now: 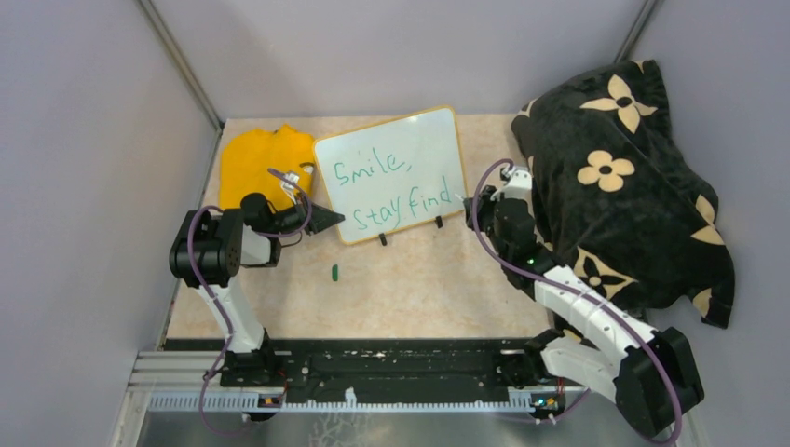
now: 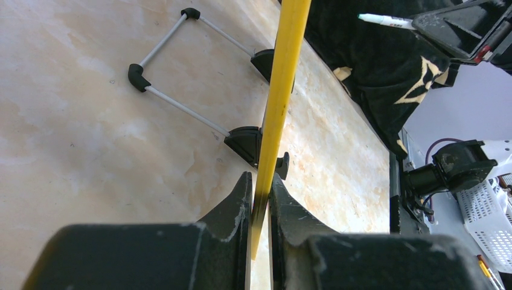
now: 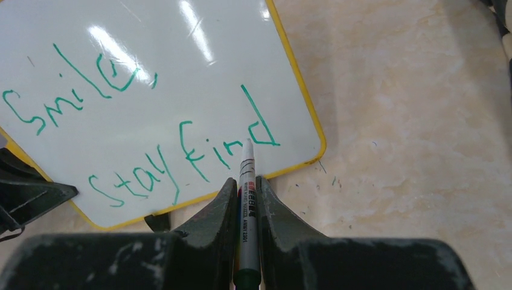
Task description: Write a sentence on the whiteboard
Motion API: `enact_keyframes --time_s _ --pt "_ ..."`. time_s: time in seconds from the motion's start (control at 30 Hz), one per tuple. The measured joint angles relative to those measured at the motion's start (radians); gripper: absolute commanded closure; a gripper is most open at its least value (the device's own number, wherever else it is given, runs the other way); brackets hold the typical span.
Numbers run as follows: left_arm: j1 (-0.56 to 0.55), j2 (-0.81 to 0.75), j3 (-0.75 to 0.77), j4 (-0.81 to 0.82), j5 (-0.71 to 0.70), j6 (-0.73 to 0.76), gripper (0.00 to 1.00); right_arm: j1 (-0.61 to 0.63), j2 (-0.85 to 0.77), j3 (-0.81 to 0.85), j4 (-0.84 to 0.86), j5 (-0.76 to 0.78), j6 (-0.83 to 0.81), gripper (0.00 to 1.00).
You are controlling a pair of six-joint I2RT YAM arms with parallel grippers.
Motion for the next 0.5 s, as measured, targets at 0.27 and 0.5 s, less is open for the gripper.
enact_keyframes --time_s 0.27,0.5 --pt "0.0 0.0 0.0 0.0 0.0 0.0 1.0 -0.002 -0.005 -0.092 0.013 0.058 0.045 1.0" --pt "0.0 0.0 0.0 0.0 0.0 0.0 1.0 -0.034 0.024 -0.111 0.083 0.073 0.109 1.0"
